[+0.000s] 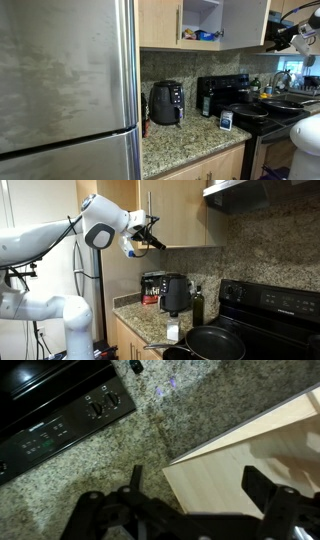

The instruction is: Close the right cabinet door

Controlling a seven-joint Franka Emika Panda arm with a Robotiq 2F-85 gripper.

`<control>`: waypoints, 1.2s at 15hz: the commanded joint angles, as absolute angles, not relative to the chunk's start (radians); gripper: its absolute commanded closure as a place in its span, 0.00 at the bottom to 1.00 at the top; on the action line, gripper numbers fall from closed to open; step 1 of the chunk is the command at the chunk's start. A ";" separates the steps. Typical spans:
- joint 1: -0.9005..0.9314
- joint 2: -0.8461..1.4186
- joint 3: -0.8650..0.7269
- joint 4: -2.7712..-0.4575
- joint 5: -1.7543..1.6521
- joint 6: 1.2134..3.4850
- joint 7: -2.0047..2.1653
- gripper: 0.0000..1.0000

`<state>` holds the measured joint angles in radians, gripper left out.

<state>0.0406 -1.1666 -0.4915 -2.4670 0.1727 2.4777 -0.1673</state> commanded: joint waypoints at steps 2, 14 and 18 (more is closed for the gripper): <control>0.177 -1.216 -0.544 -2.427 0.215 2.323 -0.296 0.00; 0.211 -1.233 -0.556 -2.426 0.268 2.344 -0.361 0.00; 0.322 -1.274 -0.573 -2.430 0.322 2.444 -0.449 0.00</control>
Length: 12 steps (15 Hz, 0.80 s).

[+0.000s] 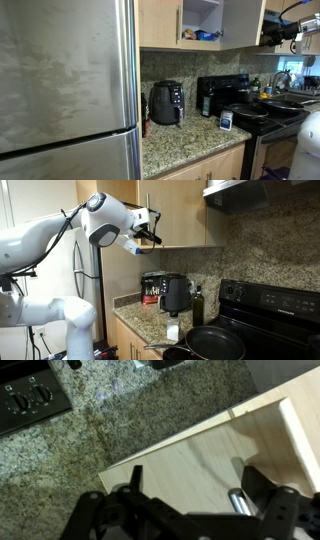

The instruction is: Close the right cabinet door

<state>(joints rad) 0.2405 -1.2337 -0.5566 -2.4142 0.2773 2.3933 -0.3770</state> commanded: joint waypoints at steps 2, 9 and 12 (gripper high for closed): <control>0.362 -1.291 -0.589 -2.414 0.319 2.348 -0.459 0.00; 0.317 -1.274 -0.573 -2.421 0.310 2.341 -0.425 0.00; 0.318 -1.274 -0.576 -2.411 0.303 2.307 -0.424 0.00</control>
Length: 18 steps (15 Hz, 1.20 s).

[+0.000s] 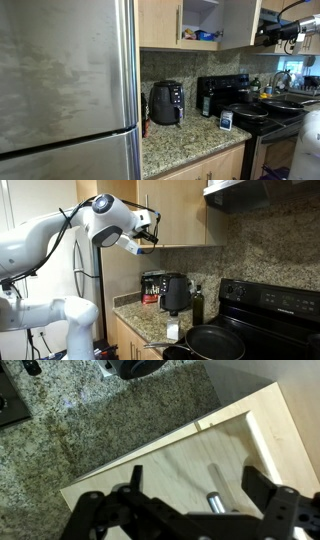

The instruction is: Close the right cabinet door

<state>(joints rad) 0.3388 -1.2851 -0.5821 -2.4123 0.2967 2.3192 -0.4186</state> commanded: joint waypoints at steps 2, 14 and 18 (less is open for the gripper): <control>0.336 -1.281 -0.582 -2.406 0.307 2.284 -0.433 0.00; 0.257 -1.243 -0.527 -2.448 0.281 2.198 -0.438 0.00; 0.318 -1.291 -0.515 -2.480 0.301 2.420 -0.524 0.00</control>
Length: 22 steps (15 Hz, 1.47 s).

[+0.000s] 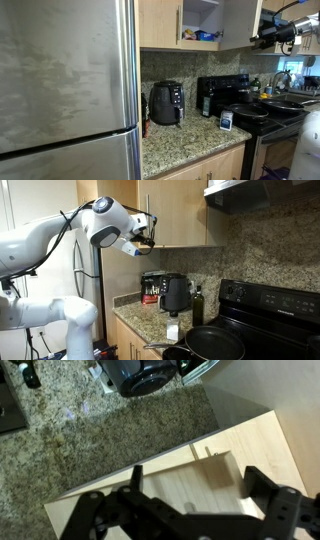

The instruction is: Close the right cabinet door

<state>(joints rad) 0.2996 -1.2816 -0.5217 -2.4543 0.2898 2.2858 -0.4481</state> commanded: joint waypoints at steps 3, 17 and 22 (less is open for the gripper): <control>0.427 -1.330 -0.537 -2.484 0.296 2.491 -0.609 0.00; 0.351 -1.306 -0.517 -2.467 0.339 2.192 -0.707 0.00; 0.278 -1.307 -0.495 -2.484 0.279 2.238 -0.626 0.00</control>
